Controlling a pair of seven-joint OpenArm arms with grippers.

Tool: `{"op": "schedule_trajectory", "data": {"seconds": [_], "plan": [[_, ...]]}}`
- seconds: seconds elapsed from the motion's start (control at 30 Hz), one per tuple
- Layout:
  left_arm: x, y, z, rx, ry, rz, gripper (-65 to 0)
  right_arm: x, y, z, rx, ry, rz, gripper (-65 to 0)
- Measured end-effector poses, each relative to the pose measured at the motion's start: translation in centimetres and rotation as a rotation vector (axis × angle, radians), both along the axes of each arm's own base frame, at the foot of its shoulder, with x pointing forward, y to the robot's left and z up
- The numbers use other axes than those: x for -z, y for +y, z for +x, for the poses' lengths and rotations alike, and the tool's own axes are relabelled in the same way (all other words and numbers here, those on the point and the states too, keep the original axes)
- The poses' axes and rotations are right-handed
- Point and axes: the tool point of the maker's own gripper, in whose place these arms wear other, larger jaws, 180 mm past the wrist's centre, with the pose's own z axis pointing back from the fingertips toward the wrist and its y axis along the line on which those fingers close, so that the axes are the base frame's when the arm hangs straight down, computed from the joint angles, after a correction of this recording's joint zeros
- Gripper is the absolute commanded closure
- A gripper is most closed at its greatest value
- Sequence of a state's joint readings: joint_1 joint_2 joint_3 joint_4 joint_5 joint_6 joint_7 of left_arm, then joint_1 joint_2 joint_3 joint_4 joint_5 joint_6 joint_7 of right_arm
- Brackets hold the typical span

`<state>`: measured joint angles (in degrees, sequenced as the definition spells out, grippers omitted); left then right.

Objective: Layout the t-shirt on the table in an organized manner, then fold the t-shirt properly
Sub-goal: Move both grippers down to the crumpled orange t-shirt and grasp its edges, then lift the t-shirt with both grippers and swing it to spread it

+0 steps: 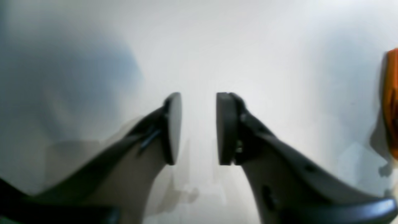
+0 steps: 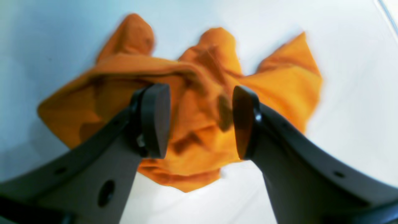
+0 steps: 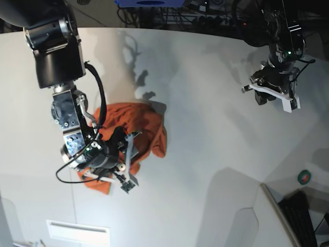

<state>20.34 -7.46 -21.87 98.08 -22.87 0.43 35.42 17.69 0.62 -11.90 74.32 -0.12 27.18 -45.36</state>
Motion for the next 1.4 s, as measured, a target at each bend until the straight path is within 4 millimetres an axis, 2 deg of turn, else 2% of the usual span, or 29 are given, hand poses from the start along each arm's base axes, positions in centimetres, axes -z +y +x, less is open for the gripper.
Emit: {"op": "schedule_trajectory", "data": {"seconds": [0.07, 0.1, 0.2, 0.33, 0.4, 0.5, 0.6, 0.63, 0.73, 0.83, 0.93, 1.03, 1.17, 1.27, 1.33, 1.4], "plan": [[0.0, 0.0, 0.0, 0.002, 0.000, 0.001, -32.4, 1.1, -0.2, -0.1, 0.004, 0.029, -0.004, -26.3], [0.0, 0.0, 0.0, 0.002, 0.001, 0.001, -35.1, 1.2, -0.5, 0.0, 0.007, 0.029, -0.010, -22.5], [0.0, -0.1, 0.0, 0.004, 0.000, 0.000, -37.5, 1.1, -0.7, 0.2, 0.008, 0.018, -0.007, 0.0], [0.0, -0.1, 0.0, 0.003, 0.000, 0.001, -37.5, 0.0, -0.9, 0.0, 0.005, -0.023, -0.002, 0.0], [-0.2, 0.0, 0.3, 0.000, -0.007, 0.001, -37.5, -0.6, -1.8, -1.0, 0.003, -0.057, -0.017, 0.0], [-0.5, -0.1, 1.2, 0.002, -0.027, -0.004, -37.8, -1.3, -3.8, -4.2, -0.006, -0.098, -0.054, 0.0], [0.5, -0.4, 1.7, -0.001, -0.007, -0.018, -38.3, -1.6, -4.6, -7.6, -0.017, -0.105, -0.061, 0.0], [1.0, -1.0, 2.0, 0.016, 0.007, -0.023, -38.3, -1.6, -4.9, -8.6, -0.009, -0.105, -0.055, 0.0], [2.2, -4.5, 3.4, 0.104, 0.026, -0.060, -38.5, -1.2, -7.1, -11.0, 0.059, -0.080, -0.054, 0.0], [2.4, -8.5, 5.2, 0.202, 0.018, -0.098, -38.5, -0.6, -10.1, -12.6, 0.130, -0.050, -0.087, 0.0], [2.5, -12.2, 6.6, 0.297, 0.015, -0.117, -38.5, 0.1, -13.0, -13.7, 0.217, -0.021, -0.105, 0.0], [1.5, -16.1, 8.0, 0.379, -0.014, -0.145, -38.5, 0.5, -15.5, -15.0, 0.283, 0.000, -0.133, 0.0], [-0.6, -21.6, 10.2, 0.439, -0.083, -0.225, -37.5, 2.3, -16.0, -16.3, 0.300, 0.062, -0.135, 0.0], [-0.2, -25.9, 11.0, 0.495, -0.067, -0.273, -36.9, 3.6, -16.1, -17.4, 0.306, 0.106, -0.133, 0.0], [1.4, -28.8, 10.9, 0.548, -0.010, -0.290, -30.1, 4.1, -16.2, -18.4, 0.306, 0.128, -0.135, 0.0], [3.0, -30.9, 10.8, 0.592, 0.042, -0.295, -16.0, 4.4, -16.2, -18.9, 0.307, 0.144, -0.140, 0.0]]}}
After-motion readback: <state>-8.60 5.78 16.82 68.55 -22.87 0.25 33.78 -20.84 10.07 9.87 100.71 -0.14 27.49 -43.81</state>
